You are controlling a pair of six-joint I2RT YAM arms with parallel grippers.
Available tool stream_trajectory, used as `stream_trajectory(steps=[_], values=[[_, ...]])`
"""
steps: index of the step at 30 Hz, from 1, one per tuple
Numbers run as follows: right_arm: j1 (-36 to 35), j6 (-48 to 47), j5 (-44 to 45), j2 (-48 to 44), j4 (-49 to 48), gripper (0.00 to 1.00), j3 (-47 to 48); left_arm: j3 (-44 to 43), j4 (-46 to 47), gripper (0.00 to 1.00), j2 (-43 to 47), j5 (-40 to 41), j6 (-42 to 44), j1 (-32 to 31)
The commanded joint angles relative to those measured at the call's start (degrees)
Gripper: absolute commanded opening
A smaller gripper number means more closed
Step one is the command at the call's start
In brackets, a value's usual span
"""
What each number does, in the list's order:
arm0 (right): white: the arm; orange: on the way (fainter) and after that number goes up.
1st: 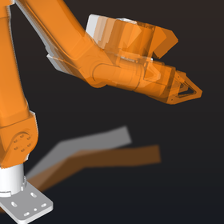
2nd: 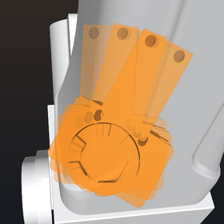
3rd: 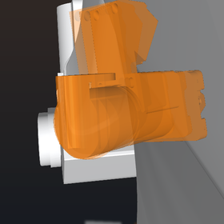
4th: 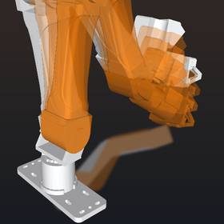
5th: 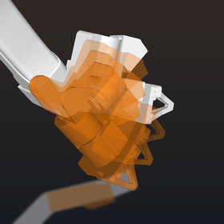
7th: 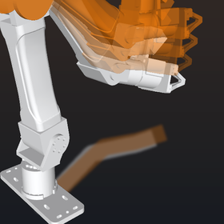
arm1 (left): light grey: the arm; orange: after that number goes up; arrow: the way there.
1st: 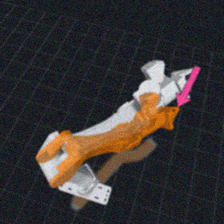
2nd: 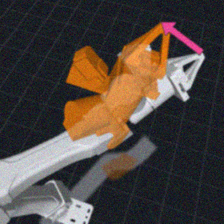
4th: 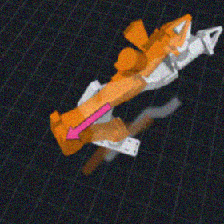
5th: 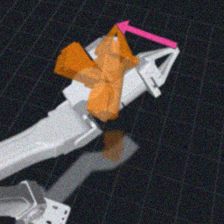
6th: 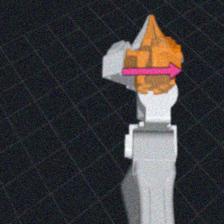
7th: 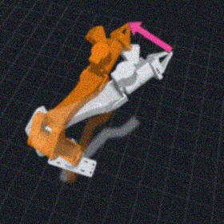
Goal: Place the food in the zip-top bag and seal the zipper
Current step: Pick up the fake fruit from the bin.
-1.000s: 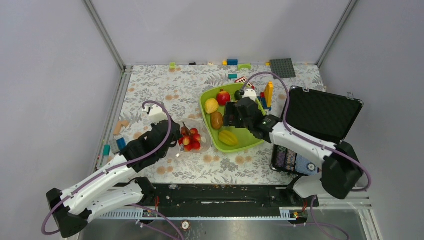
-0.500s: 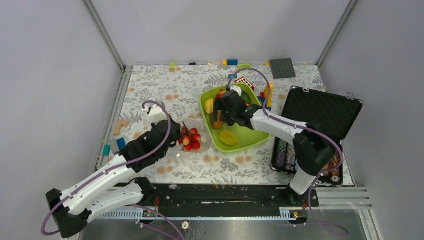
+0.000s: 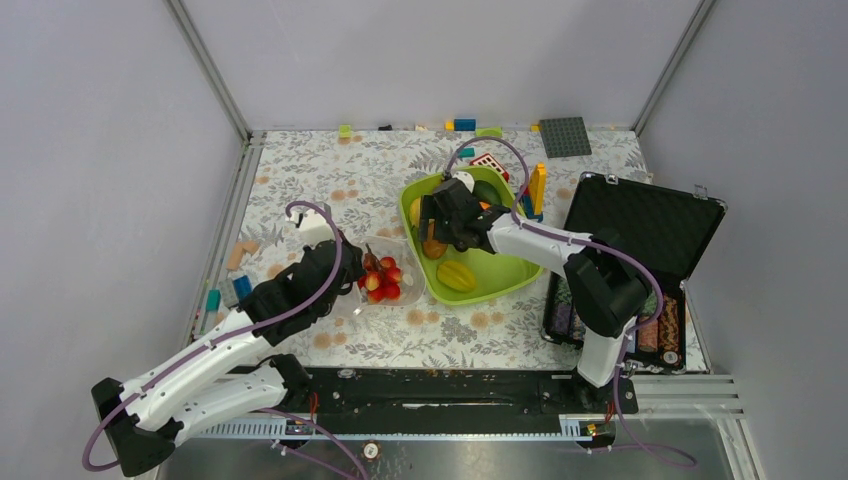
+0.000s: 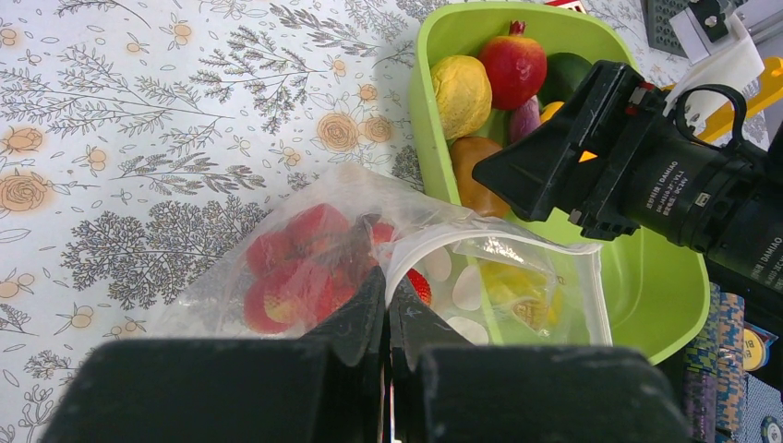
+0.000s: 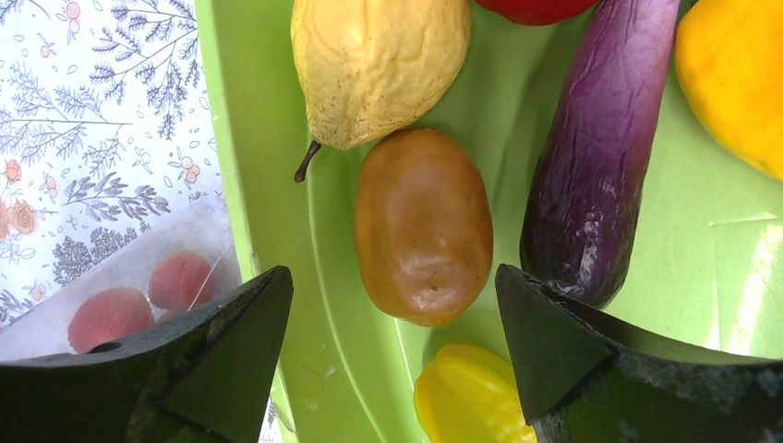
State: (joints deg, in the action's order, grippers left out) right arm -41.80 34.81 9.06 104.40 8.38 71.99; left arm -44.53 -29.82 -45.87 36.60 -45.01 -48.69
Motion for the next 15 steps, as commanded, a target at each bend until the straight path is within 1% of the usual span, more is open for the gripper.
stream_trajectory(steps=[1,15], values=[[0.74,-0.28,1.93,1.43,-1.18,0.88,2.99,-1.09,3.12,0.00,-0.08,-0.31,0.64,-0.05],[1.06,0.20,0.43,6.29,-1.25,0.86,4.62,-1.08,3.19,0.00,-0.31,-0.48,0.59,-0.04]])
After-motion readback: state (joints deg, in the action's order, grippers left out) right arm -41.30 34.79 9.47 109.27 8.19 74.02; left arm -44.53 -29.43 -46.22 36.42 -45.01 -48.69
